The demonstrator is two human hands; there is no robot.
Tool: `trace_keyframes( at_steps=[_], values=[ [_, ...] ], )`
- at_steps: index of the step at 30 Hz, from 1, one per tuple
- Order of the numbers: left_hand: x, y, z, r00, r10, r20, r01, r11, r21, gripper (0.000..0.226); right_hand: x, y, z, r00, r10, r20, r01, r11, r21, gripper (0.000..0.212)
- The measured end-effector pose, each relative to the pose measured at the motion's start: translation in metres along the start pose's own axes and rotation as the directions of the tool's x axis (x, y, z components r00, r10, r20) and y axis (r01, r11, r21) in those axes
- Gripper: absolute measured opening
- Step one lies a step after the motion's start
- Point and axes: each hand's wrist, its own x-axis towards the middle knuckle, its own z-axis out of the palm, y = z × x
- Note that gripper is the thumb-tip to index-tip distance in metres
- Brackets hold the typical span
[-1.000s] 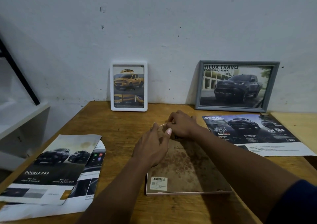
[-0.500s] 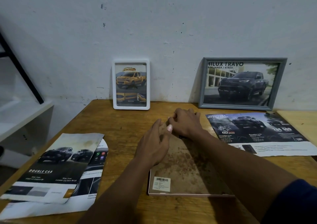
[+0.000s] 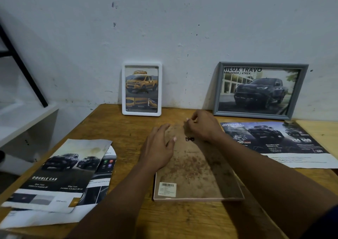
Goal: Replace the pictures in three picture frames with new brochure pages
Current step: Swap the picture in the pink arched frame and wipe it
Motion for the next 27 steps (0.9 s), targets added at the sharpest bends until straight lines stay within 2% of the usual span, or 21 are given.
trace_keyframes(
  at_steps=[2,6,11,16,21,24,27],
  values=[
    [0.004,-0.002,-0.005,0.999,-0.021,-0.036,0.02,1.0,-0.018,0.05,-0.008,0.014,-0.015,0.996,0.066,0.063,-0.062,0.996,-0.067,0.037],
    [0.01,-0.001,-0.01,0.997,-0.006,-0.072,0.002,0.999,-0.047,0.049,-0.036,0.037,-0.031,0.978,0.138,0.155,-0.143,0.989,0.023,0.037],
    [0.01,0.006,-0.015,0.993,0.005,-0.121,-0.015,0.996,-0.086,0.045,-0.074,0.037,-0.028,0.983,0.16,0.095,-0.179,0.954,0.242,0.039],
    [0.004,0.013,-0.028,0.989,0.003,-0.149,-0.024,0.99,-0.14,0.04,-0.094,0.018,-0.023,0.984,0.173,-0.052,-0.138,0.906,0.399,0.037],
    [0.01,0.035,-0.044,0.981,-0.034,-0.189,-0.012,0.972,-0.235,0.036,-0.077,0.001,-0.058,0.954,0.292,-0.07,-0.193,0.773,0.604,0.028],
    [0.021,0.057,-0.04,0.992,-0.055,-0.115,0.019,0.955,-0.297,0.035,-0.064,0.018,-0.099,0.932,0.354,-0.079,-0.215,0.716,0.664,0.027],
    [0.03,0.086,-0.022,0.997,-0.054,0.062,0.072,0.936,-0.344,0.04,-0.057,0.055,-0.141,0.903,0.418,-0.101,-0.271,0.737,0.619,0.032]
  ],
)
